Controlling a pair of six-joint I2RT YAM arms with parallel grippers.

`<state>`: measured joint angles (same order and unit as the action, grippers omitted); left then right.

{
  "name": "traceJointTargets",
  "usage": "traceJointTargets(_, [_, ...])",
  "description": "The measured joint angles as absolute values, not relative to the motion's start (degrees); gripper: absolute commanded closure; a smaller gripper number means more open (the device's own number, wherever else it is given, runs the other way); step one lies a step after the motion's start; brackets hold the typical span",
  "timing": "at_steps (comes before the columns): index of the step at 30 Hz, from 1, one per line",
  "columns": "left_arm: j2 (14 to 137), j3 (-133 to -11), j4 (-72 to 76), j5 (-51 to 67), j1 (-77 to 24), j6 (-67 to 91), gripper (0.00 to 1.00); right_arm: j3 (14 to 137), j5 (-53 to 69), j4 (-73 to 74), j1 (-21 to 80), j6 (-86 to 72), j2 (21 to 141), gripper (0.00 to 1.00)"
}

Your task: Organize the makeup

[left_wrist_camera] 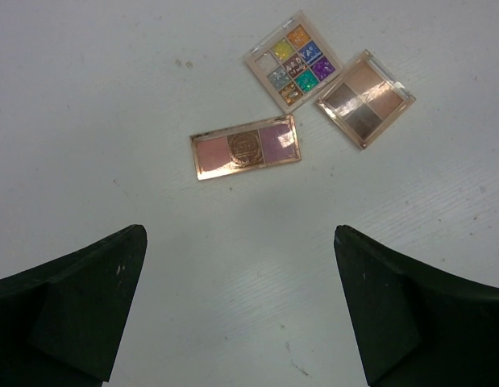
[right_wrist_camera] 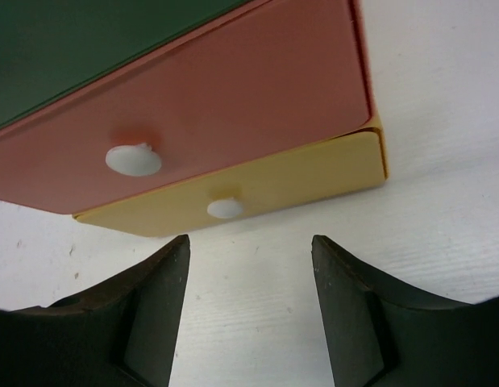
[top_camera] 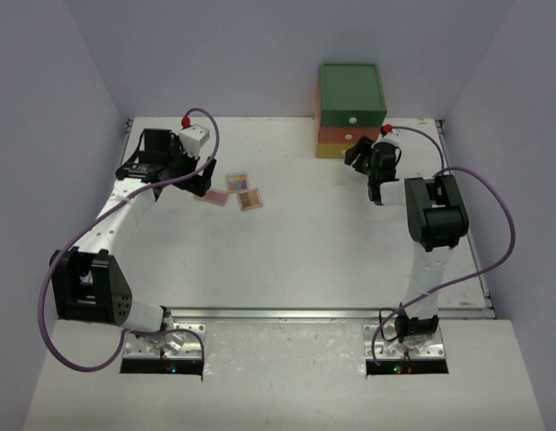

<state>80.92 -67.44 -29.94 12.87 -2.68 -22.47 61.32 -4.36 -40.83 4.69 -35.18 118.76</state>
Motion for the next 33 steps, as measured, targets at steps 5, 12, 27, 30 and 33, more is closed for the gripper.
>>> traceJointTargets(5, [81.26, -67.44, -29.4, 12.86, -2.66, -22.66, 0.0, 62.21, -0.76, -43.99, 5.13, -31.23, 120.83, 0.35])
traceJointTargets(12, [82.89, -67.42, -28.77, 13.08, -2.66, -22.65, 0.0, 66.48, 0.93, -46.87, 5.5, -28.67, 125.3, 0.37])
traceJointTargets(27, [83.68, -67.37, -28.41, 13.48, -2.55, -22.66, 0.0, 66.83, -1.78, -48.01, 5.5, -36.36, 127.64, 0.48])
traceJointTargets(30, [83.69, -67.37, -28.42, 13.55, -2.55, -22.67, 0.0, 66.83, -2.11, -48.17, 5.5, -37.68, 127.91, 0.5])
traceJointTargets(33, [83.7, -67.37, -28.42, 13.58, -2.55, -22.65, 0.0, 66.83, -2.39, -48.39, 5.5, -39.19, 128.3, 0.52])
